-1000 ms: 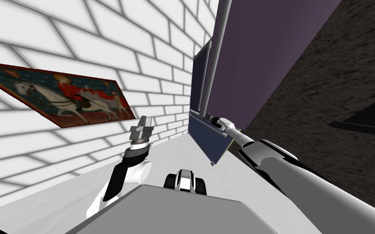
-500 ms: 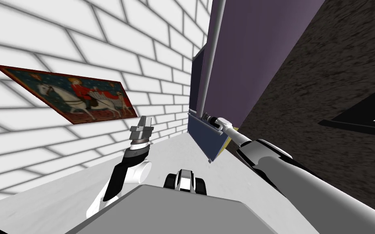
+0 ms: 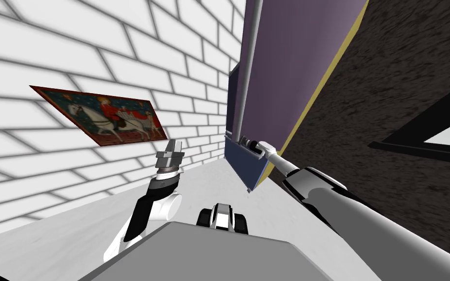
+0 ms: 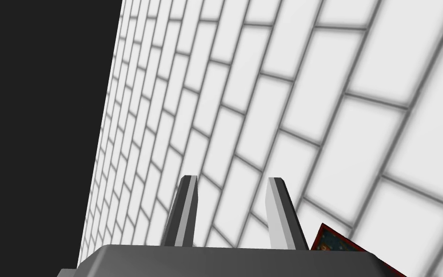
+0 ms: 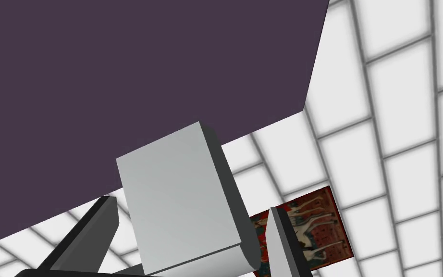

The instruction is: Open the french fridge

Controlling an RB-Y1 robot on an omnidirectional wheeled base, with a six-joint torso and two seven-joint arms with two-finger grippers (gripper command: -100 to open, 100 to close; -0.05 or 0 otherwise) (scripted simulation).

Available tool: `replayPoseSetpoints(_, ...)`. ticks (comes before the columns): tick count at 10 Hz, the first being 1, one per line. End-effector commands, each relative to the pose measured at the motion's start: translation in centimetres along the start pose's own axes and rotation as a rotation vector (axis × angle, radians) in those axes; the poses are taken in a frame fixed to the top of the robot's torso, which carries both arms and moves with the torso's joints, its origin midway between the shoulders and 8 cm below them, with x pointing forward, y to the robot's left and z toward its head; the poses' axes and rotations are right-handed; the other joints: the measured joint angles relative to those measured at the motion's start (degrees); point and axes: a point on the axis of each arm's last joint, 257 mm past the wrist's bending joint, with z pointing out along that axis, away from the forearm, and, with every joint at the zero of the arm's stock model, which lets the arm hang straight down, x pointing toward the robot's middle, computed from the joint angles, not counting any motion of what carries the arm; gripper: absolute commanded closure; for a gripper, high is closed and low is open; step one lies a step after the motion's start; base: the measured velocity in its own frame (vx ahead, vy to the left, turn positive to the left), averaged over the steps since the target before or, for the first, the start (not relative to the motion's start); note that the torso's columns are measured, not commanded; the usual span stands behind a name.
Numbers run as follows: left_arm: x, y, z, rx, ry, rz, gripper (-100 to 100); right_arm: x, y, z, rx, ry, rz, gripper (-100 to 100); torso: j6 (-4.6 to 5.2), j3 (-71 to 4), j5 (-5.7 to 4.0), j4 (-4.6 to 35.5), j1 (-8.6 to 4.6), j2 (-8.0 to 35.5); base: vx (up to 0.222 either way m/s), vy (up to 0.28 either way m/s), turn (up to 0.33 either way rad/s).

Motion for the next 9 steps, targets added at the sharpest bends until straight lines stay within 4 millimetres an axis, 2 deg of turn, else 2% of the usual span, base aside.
replayPoseSetpoints(1, 0.0, 0.0, 0.0, 0.000, 0.000, 0.000, 0, -2.6, 1.0, 0.7, -0.028, -0.063, -0.001, 100, -0.23, 0.06, -0.03, -0.03, -0.19, 0.14, -0.105, -0.140, 0.044)
replayPoseSetpoints(2, 0.0, 0.0, 0.0, 0.000, 0.000, 0.000, 0, -2.0, 0.8, 0.6, -0.020, -0.051, -0.002, 100, -0.23, 0.17, -0.04, -0.06, -0.16, 0.28, -0.050, -0.058, 0.028)
replayPoseSetpoints(3, 0.0, 0.0, 0.0, 0.000, 0.000, 0.000, 0, -4.7, 2.5, 1.2, -0.062, -0.119, 0.000, 100, -0.07, 0.06, 0.00, -0.01, 0.03, 0.09, -0.071, -0.161, 0.035)
replayPoseSetpoints(5, 0.0, 0.0, 0.0, 0.000, 0.000, 0.000, 0, -7.2, 3.8, 1.6, -0.096, -0.182, 0.000, 100, -0.06, 0.15, -0.12, -0.03, -0.40, 0.25, -0.058, -0.186, -0.044)
replayPoseSetpoints(6, 0.0, 0.0, 0.0, 0.000, 0.000, 0.000, 0, -7.2, 3.8, 1.6, -0.096, -0.182, 0.000, 100, -0.03, 0.11, -0.08, 0.02, -0.28, 0.21, -0.098, -0.159, 0.138)
replayPoseSetpoints(9, 0.0, 0.0, 0.0, 0.000, 0.000, 0.000, 0, -11.0, 5.7, 1.8, -0.148, -0.276, -0.001, 100, -0.01, 0.24, -0.12, -0.04, -0.29, 0.41, -0.129, -0.184, 0.063)
